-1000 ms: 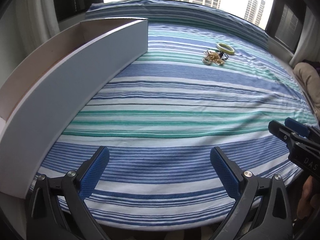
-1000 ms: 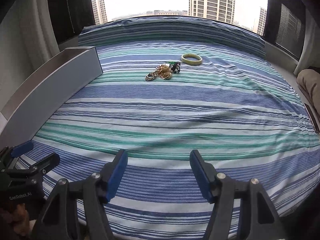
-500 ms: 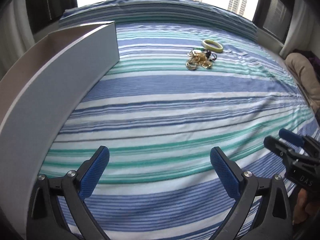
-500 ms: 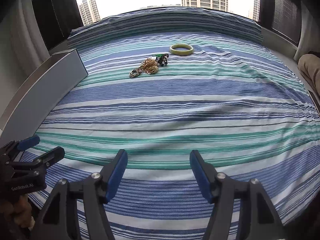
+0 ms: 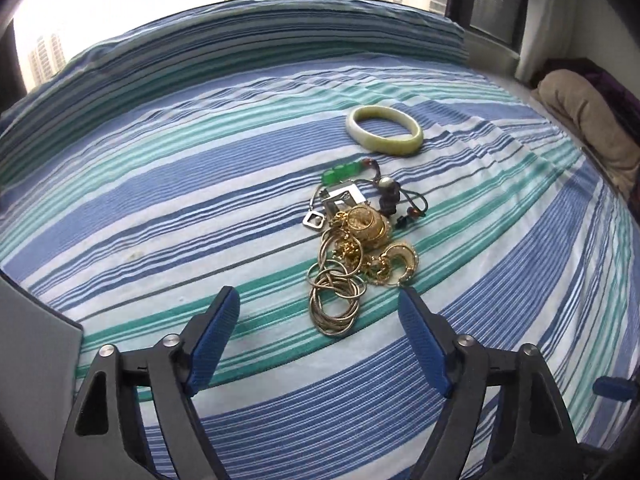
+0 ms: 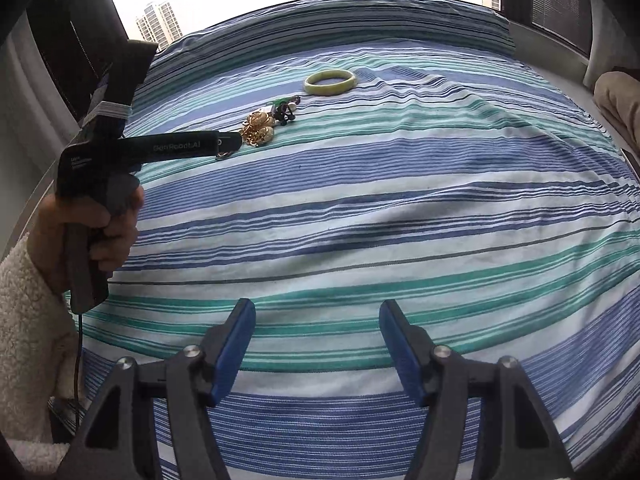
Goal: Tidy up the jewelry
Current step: 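Lower the left tool onto the gold rings and close on them, then grasp the gold earrings with the right tool while the left tool lifts the rings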
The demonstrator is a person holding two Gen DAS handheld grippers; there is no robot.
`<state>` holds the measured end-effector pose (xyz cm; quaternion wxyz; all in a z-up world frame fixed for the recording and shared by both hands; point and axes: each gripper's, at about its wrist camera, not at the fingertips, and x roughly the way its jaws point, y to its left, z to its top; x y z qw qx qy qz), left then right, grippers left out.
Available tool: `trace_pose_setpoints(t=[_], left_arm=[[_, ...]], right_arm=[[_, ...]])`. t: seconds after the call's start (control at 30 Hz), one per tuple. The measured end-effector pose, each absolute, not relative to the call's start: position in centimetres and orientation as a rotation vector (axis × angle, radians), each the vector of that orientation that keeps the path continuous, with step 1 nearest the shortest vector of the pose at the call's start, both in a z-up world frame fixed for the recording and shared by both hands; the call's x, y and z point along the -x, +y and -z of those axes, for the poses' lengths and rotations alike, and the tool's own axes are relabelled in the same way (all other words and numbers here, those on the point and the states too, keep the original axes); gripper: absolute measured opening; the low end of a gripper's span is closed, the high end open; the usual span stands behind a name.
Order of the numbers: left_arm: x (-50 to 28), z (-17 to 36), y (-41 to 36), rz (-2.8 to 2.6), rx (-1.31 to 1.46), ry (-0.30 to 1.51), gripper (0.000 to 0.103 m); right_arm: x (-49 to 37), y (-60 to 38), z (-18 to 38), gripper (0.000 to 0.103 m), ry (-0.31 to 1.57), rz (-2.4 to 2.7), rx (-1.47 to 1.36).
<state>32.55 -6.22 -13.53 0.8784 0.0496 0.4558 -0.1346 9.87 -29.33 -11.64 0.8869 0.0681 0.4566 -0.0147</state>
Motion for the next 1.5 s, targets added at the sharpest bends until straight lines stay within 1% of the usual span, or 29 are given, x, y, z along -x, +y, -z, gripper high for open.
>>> trace_pose_setpoints(t=[0.03,0.07,0.1,0.13,0.37,0.6,0.77,0.87,0.97,1.1,1.23,1.27,1.3,1.33,1.37,1.4,1.43,1.47,1.5], left_arm=[[-32.4,13.6,-6.4,0.286,-0.121,0.928,0.071],[-32.1,13.6,-6.6,0.311,-0.131,0.908,0.055],[-31.8,13.5,-6.8,0.333,-0.141,0.895,0.033],[-31.4,13.4,-6.8,0.355,-0.139,0.896,0.02],[-28.0,12.7,-4.7,0.351,-0.033,0.924,0.019],[-21.6,10.9,-1.1,0.317,0.097,0.925,0.019],[-16.8,10.9,1.8,0.27,0.145,0.939,0.019],[-14.8,11.5,3.0,0.23,0.16,0.957,0.019],[-13.4,12.1,4.0,0.202,0.186,0.966,0.019],[-12.9,12.6,4.4,0.179,0.198,0.968,0.02],[-12.5,12.6,5.0,0.173,0.191,0.97,0.023],[-12.3,12.5,5.2,0.175,0.191,0.97,0.03],[-12.2,12.4,5.3,0.174,0.188,0.97,0.042],[-11.9,12.3,5.5,0.166,0.183,0.97,0.05],[-11.7,12.1,5.7,0.156,0.177,0.966,0.065],[-11.5,11.9,5.9,0.148,0.173,0.959,0.073],[-11.3,11.9,6.0,0.145,0.173,0.954,0.075],[-11.3,11.9,6.2,0.148,0.177,0.956,0.076],[-11.3,12.0,6.2,0.154,0.183,0.963,0.076]], right_arm=[[-10.0,-29.6,11.8,0.066,0.952,0.032,-0.147],[-10.2,-29.9,11.9,0.066,0.954,0.033,-0.152],[-10.4,-30.2,12.0,0.066,0.956,0.036,-0.158],[-10.5,-30.5,12.1,0.066,0.957,0.039,-0.165],[-10.7,-31.3,11.7,0.066,0.939,0.05,-0.184],[-10.2,-30.4,11.3,0.066,0.937,0.04,-0.165],[-9.7,-28.9,10.9,0.066,0.931,0.004,-0.128],[-10.6,-28.1,10.3,0.066,0.931,-0.05,-0.105],[-13.9,-27.7,9.6,0.066,0.94,-0.114,-0.076],[-20.7,-25.7,9.4,0.066,0.946,-0.19,0.053],[-27.6,-23.1,11.2,0.066,0.984,-0.232,0.173],[-28.7,-22.5,11.8,0.066,0.989,-0.23,0.208],[-29.6,-22.0,12.4,0.066,1.001,-0.234,0.229],[-30.0,-21.7,12.8,0.067,1.005,-0.239,0.238],[-30.1,-21.4,12.7,0.062,0.988,-0.237,0.245],[-30.1,-21.3,12.7,0.06,0.996,-0.236,0.239],[-29.9,-21.3,12.5,0.039,0.997,-0.23,0.231],[-29.7,-21.4,12.4,0.027,1.001,-0.226,0.22],[-29.6,-21.7,12.3,0.027,1.015,-0.24,0.188]])
